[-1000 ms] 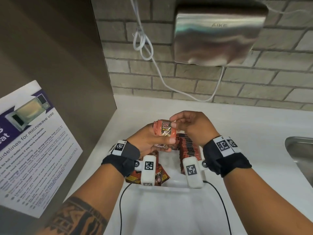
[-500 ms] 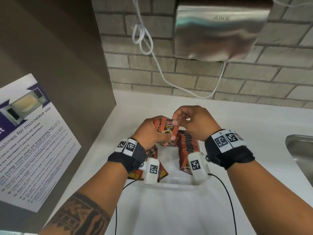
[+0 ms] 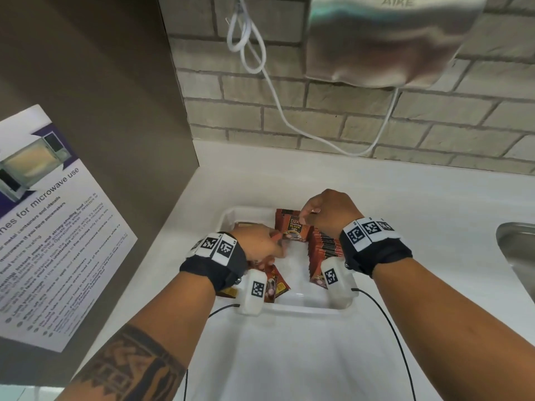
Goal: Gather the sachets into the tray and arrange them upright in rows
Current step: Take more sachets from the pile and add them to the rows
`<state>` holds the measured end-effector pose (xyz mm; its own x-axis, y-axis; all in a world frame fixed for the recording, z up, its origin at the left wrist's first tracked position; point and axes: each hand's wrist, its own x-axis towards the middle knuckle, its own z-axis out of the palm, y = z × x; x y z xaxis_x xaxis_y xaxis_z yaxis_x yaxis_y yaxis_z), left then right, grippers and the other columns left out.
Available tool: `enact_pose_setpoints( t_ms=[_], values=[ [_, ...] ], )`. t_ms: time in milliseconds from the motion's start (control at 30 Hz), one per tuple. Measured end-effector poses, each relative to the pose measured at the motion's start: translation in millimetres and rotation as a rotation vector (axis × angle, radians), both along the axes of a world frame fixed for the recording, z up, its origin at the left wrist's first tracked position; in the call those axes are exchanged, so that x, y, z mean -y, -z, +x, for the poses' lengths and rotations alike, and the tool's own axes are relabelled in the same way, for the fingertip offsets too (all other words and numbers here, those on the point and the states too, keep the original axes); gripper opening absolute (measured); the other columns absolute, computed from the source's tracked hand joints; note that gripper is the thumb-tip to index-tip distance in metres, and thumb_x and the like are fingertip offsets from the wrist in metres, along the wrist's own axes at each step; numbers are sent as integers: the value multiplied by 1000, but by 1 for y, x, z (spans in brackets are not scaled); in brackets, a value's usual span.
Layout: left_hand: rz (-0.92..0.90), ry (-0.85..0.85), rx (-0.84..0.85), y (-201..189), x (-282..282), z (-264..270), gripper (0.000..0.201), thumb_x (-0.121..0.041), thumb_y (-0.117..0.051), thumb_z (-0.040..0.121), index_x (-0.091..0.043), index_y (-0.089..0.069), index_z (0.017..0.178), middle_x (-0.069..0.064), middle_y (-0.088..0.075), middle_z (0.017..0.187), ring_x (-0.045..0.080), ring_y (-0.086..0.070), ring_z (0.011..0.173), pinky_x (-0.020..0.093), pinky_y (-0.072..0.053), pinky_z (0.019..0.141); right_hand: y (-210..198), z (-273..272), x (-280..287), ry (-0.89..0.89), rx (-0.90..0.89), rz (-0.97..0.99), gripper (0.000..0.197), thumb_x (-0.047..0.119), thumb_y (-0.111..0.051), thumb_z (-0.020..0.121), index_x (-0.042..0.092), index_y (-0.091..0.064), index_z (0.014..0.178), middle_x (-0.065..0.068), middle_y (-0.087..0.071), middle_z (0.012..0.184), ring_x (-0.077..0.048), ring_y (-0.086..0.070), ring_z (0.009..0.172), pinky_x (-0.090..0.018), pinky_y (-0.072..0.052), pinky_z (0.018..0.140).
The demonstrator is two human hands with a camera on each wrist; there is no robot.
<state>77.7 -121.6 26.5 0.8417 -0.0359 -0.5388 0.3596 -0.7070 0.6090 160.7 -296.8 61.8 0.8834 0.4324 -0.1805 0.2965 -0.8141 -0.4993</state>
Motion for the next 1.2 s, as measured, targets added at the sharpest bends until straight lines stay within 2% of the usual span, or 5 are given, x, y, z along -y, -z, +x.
enact_pose_setpoints(
  t_ms=[100,300,433,567,1200],
  values=[
    [138,94,-7,-1,17,8,35,-41,-66,88,-17,-71,114,-3,-74,88,19,-68,83,26,-49,73,13,5,-7,11,-13,-93,26,21,-67,82,37,-70,62,17,-69,81,-10,-64,89,-25,-51,76],
    [122,86,-84,11,31,25,30,-34,-65,92,-8,-71,105,-5,-68,76,0,-55,46,13,-36,42,30,10,-12,23,-23,-195,34,20,-68,75,42,-69,49,18,-72,81,-11,-65,90,-34,-56,86],
    [125,63,-93,17,30,32,22,-34,-66,90,-14,-67,83,-3,-69,73,8,-57,53,21,-40,56,32,11,-12,29,-50,-170,28,21,-73,70,41,-71,51,20,-72,80,-9,-64,89,-34,-56,87],
    [115,39,-97,21,30,35,24,-32,-67,91,-15,-65,74,-4,-66,67,3,-55,43,19,-39,51,32,13,-13,30,-51,-157,26,22,-71,76,37,-70,54,20,-71,80,-8,-63,88,-36,-55,88],
    [127,35,-129,24,29,36,24,-37,-66,90,-13,-70,89,-3,-70,74,12,-60,62,23,-44,61,33,17,-15,56,-32,-95,24,17,-75,80,33,-63,67,19,-58,77,-13,-62,93,-40,-51,95]
  ],
)
